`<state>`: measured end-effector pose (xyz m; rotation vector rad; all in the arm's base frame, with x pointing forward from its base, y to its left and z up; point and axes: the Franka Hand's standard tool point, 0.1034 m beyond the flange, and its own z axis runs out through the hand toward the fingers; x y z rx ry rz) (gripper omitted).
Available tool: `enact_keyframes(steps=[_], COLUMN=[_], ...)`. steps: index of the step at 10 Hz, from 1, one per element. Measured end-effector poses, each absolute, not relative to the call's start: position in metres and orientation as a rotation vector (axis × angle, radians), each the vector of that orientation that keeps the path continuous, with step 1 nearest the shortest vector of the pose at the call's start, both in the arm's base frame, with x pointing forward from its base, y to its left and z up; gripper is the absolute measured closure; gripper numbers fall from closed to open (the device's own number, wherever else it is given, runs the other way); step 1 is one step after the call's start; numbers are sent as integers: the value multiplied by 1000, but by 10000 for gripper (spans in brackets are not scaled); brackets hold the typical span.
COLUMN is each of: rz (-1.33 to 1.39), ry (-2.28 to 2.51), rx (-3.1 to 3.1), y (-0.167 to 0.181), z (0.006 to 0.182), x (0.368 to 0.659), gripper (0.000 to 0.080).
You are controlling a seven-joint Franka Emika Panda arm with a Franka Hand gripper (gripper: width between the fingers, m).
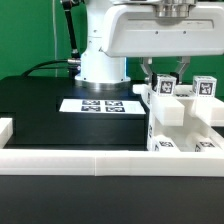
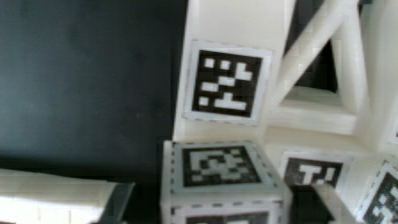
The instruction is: Assemble chair
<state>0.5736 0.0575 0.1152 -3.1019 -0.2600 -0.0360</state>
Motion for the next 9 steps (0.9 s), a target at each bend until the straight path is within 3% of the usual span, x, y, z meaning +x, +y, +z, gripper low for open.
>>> enact_keyframes(steps=[9], rz=[-22], ry=[612], rx=[-3042], y=[59], z=[115], x=[574], gripper=[512])
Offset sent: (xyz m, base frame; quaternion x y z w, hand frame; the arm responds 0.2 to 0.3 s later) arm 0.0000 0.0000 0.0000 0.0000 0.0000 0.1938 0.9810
